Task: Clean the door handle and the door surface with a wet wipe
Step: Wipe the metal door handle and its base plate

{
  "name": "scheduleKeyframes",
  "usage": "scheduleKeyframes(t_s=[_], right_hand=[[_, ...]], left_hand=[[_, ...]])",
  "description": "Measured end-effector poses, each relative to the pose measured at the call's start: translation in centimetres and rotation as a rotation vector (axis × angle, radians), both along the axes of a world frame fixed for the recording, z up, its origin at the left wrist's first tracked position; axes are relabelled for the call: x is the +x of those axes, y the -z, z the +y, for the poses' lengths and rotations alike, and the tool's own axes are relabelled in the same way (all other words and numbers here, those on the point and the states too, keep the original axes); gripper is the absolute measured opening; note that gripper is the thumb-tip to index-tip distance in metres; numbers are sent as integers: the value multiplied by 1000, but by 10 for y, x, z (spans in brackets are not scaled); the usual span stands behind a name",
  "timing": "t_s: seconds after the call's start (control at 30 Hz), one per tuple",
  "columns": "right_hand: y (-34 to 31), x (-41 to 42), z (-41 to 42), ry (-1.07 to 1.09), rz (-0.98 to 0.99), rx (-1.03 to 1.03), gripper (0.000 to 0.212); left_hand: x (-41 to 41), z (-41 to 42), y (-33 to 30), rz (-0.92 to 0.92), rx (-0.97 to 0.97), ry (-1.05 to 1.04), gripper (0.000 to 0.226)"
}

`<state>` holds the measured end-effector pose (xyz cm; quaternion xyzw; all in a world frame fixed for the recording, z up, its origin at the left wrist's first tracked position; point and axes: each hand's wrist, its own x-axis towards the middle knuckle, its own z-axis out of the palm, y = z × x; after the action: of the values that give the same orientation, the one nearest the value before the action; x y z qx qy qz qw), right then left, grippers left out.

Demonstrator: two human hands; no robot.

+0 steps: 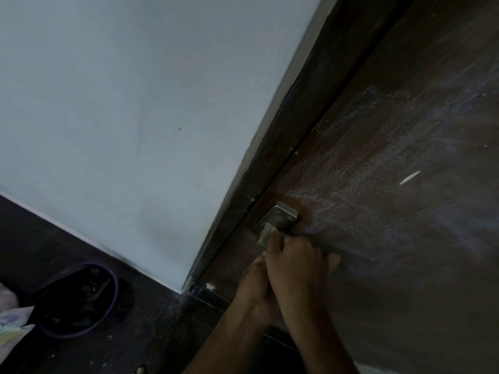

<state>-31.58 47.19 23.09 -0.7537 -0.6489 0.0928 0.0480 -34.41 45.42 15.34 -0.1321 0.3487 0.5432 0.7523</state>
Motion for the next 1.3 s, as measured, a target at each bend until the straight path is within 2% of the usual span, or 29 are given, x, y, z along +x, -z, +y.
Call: scheduleKeyframes(t_s=[0.03, 0.07, 0.2, 0.3, 0.37, 0.57, 0.73, 0.83, 0.9, 0.97, 1.03, 1.13, 1.3], right_hand=[[0, -2, 1, 3, 19, 6, 48], [0, -3, 1, 8, 27, 16, 48], [0, 4, 1, 37, 131, 53, 41], [-4, 8, -2, 36, 166, 150, 35], [-6, 9, -1, 34, 165, 157, 26], [-7, 5, 1, 29, 91, 21, 24], [-14, 8, 7, -20, 75, -190, 23], [-15, 10, 6, -46, 126, -265, 37], [-16, 12, 3, -48, 182, -241, 37], [-17, 13, -1, -52, 211, -217, 24], [-21, 13, -2, -20, 289, -191, 21], [-24, 15, -2, -6, 308, -125, 22], [-24, 22, -2, -20, 288, -96, 30]], left_hand=[[-2, 2, 0, 2, -44, 6, 36], [-3, 5, 2, -23, -54, 6, 40], [-7, 8, -2, 1, -27, 7, 23], [-4, 3, -2, 2, 69, -32, 30], [-1, 3, -2, 20, 72, -45, 19], [-2, 6, 6, 138, 43, -70, 49], [1, 5, 3, 102, -3, -79, 26], [3, 8, 2, 81, -89, -89, 26], [2, 10, 2, 144, -127, -96, 30], [-1, 11, 2, 235, -133, -129, 45], [-6, 13, 1, 319, -127, -147, 50], [-13, 16, -1, 421, -94, -156, 30], [-11, 12, 5, 675, -61, -223, 19]])
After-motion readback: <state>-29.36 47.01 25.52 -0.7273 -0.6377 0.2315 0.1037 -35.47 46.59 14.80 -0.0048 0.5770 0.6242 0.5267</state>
